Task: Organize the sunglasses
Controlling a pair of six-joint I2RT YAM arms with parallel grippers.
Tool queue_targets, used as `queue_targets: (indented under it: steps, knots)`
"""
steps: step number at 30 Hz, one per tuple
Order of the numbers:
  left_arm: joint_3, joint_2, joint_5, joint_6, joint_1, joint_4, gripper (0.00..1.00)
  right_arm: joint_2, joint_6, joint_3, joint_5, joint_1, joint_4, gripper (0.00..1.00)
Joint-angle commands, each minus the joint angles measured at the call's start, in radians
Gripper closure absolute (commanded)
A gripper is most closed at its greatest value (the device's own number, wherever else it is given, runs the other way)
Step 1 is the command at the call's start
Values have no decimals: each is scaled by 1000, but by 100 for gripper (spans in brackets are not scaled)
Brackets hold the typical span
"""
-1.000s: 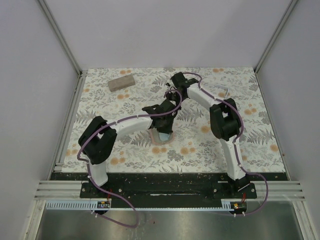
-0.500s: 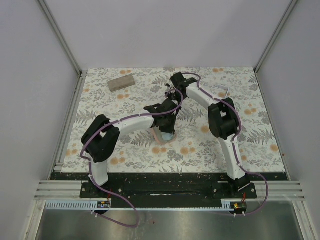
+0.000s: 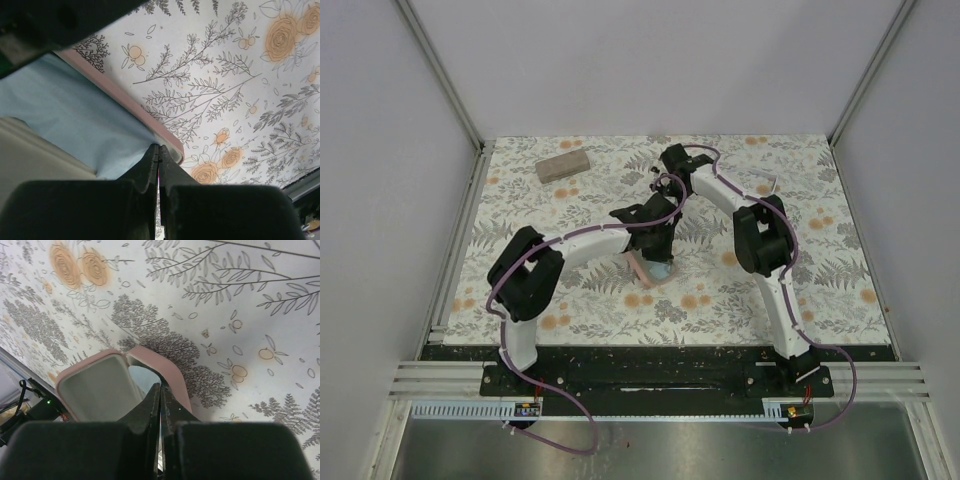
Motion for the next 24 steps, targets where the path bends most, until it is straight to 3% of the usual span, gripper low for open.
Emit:
queue_targets:
  steps: [1,12,14,17,24]
  knots:
    - [43,55,27,-8,4,33,100,40,-19,47,33,-10,-3,96]
    - [43,130,45,-8,4,48,100,31,-33,-25,51,-32,52,90]
    - [38,124,41,-5,4,45,99,9,-30,-49,39,-35,83,78]
    - [38,104,41,1,4,37,89,-9,-21,-60,34,-36,100,67]
    - [78,29,49,28,4,-22,69,-31,-15,-94,47,-38,102,64]
